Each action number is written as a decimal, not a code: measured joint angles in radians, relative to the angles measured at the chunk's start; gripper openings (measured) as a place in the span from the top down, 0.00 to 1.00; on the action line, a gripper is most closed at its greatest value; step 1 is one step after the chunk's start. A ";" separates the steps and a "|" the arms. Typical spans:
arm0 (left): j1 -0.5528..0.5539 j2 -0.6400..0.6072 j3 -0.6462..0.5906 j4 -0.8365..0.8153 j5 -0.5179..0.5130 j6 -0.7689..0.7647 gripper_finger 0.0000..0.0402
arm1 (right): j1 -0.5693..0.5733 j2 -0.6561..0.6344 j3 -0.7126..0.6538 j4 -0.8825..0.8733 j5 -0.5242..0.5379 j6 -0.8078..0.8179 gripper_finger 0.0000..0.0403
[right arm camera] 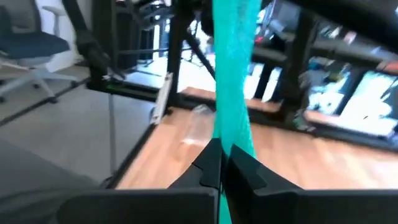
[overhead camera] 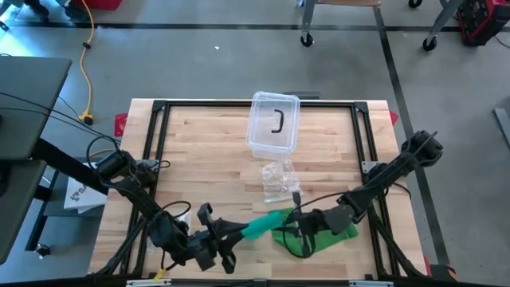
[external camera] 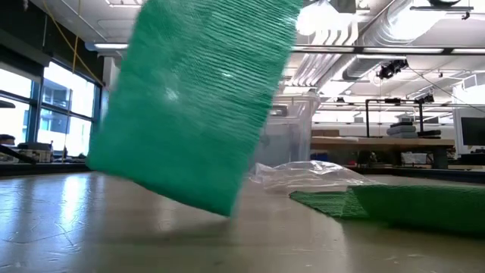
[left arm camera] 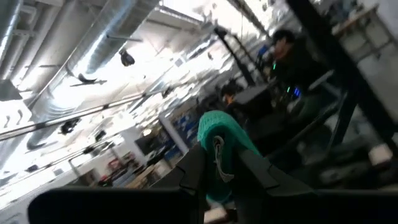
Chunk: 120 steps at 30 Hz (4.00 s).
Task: Roll bandage
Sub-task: Roll the blue bandage
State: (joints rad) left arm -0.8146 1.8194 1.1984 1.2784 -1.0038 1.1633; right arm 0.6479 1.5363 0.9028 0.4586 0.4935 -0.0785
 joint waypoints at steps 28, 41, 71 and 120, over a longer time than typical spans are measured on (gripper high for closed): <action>-0.048 -0.003 0.002 0.009 0.134 -0.200 0.88 | 0.232 -0.041 0.359 -0.553 0.401 -0.417 0.38; -0.083 -0.085 -0.085 -0.163 0.296 -0.685 0.91 | 0.229 -0.040 0.359 -0.421 0.240 -0.571 0.57; -0.013 -0.126 -0.140 -0.309 0.264 -0.927 0.90 | 0.121 0.029 0.358 -0.201 0.123 -0.624 0.42; 0.040 -0.127 -0.139 -0.417 0.231 -1.266 0.90 | 0.131 0.100 0.359 -0.104 0.288 -1.129 0.47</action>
State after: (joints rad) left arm -0.7749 1.6928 1.0592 0.8616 -0.7728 -0.1030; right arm 0.7788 1.6363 1.2613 0.3550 0.7810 -1.2074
